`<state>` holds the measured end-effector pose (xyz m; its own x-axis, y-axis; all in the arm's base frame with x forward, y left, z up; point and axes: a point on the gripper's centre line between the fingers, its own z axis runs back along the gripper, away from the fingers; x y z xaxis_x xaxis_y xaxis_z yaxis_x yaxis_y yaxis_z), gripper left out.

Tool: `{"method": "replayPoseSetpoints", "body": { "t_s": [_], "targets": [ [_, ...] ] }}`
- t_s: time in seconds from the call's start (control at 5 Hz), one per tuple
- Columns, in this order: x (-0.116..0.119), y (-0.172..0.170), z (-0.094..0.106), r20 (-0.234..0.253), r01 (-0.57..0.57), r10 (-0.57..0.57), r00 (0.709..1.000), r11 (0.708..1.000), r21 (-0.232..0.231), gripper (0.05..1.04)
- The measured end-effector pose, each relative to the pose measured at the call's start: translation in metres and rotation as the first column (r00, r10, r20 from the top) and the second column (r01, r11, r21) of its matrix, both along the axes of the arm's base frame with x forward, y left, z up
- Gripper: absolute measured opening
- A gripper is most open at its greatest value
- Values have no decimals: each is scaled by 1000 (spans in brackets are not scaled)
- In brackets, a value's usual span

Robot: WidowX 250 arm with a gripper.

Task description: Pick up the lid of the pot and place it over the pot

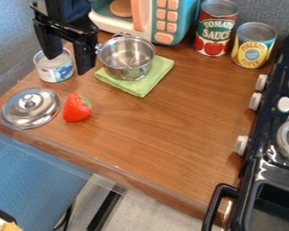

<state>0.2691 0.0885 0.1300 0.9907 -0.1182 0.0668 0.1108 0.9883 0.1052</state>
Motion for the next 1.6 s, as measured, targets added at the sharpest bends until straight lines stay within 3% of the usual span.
{"method": "replayPoseSetpoints", "body": {
  "t_s": [0.2, 0.8, 1.0, 1.6],
  "targets": [
    [-1, -2, -6, -20, 6, -6, 1000, 1000, -11, 1001],
    [-22, 68, -28, 6, 3, -3, 1000, 999, -47, 1001],
    [-22, 80, -43, -16, -22, 21, 1000, 999, -49, 1001],
    [-22, 112, -79, 5, -213, 214, 977, 977, -24, 1001]
  ]
}}
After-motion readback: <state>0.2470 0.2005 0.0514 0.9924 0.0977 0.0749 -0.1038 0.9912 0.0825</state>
